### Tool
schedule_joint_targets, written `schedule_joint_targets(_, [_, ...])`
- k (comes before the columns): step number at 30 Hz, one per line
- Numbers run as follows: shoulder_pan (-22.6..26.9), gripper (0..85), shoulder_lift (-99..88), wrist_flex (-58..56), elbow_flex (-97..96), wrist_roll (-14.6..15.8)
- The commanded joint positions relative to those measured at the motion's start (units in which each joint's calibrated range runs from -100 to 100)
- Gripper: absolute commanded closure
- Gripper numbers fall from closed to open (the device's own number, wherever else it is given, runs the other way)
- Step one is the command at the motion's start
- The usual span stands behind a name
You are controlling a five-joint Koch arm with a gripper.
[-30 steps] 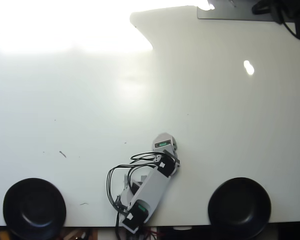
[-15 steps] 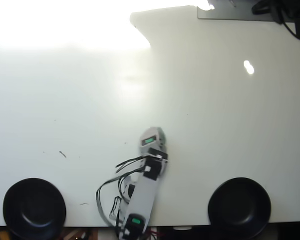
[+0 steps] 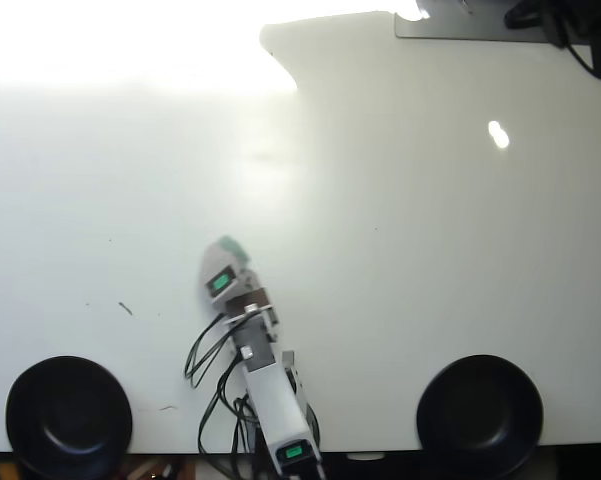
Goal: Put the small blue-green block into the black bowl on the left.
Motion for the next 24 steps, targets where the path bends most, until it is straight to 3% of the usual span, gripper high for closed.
schedule_joint_targets(1, [3.47, 82.0, -0.87, -1.15, 7.62, 1.12])
schedule_joint_targets(16, [23.3, 82.3, -1.51, -0.91, 18.34, 1.86])
schedule_joint_targets(24, [33.5, 82.3, 5.13, 2.33, 22.32, -0.73])
